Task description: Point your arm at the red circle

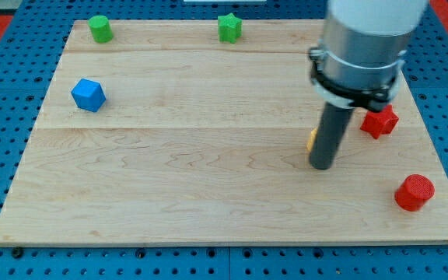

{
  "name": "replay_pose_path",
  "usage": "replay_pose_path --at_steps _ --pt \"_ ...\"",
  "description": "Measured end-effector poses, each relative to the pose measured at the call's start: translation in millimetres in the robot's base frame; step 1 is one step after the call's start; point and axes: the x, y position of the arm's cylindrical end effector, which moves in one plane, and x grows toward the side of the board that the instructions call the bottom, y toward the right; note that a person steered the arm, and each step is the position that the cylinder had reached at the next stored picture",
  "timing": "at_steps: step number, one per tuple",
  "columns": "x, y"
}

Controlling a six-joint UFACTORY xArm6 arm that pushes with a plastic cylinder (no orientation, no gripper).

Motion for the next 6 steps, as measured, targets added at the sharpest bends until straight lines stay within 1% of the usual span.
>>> replay_pose_path --at_steps 1,2,3,4,5,6 --pt "3.1 35.3" --pt "42.2 23.2" --pt "41.1 36.7" --pt "10.1 43.0" --pt "-10.1 68.6" --pt "-5.0 102.8"
